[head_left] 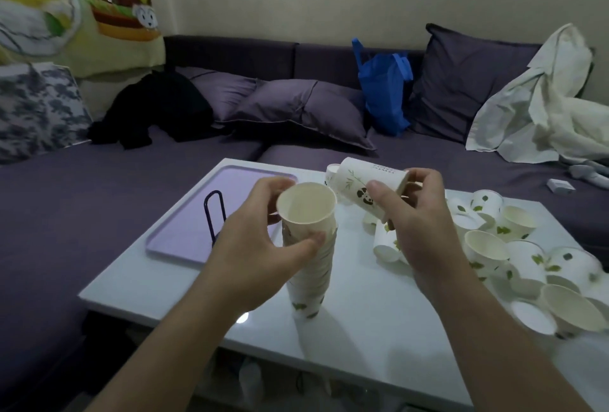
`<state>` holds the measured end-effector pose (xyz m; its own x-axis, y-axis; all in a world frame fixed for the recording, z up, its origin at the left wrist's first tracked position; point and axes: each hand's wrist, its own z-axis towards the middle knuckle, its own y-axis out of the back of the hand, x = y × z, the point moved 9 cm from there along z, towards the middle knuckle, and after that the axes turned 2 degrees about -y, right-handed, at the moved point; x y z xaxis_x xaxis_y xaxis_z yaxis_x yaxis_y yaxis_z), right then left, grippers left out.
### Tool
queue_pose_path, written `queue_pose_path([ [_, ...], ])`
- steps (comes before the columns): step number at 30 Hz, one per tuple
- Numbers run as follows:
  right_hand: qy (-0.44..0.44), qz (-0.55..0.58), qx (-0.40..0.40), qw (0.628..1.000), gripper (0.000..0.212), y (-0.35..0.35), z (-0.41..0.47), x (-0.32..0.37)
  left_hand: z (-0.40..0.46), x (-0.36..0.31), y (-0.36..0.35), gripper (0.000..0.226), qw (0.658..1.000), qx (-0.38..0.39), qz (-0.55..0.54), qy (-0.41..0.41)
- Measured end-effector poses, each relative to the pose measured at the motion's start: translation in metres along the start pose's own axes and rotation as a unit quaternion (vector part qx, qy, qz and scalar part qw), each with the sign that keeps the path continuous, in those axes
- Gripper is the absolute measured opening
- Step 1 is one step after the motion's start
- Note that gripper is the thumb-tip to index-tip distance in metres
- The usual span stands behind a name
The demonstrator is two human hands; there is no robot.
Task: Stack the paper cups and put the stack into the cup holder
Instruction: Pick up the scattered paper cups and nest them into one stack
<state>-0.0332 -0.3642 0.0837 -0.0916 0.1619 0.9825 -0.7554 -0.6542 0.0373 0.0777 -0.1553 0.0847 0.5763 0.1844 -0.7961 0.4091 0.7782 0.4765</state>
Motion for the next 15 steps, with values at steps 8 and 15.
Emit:
queue_pose_path([
  [8,0.132,-0.019,0.045,0.99,0.043,-0.015,-0.006,0.042,0.004,0.011,-0.018,0.09,0.999,0.025,-0.018,0.036],
  [15,0.22,-0.238,0.094,0.941,0.059,-0.046,-0.018,0.047,0.004,0.016,-0.021,0.073,0.998,0.025,-0.042,0.044],
])
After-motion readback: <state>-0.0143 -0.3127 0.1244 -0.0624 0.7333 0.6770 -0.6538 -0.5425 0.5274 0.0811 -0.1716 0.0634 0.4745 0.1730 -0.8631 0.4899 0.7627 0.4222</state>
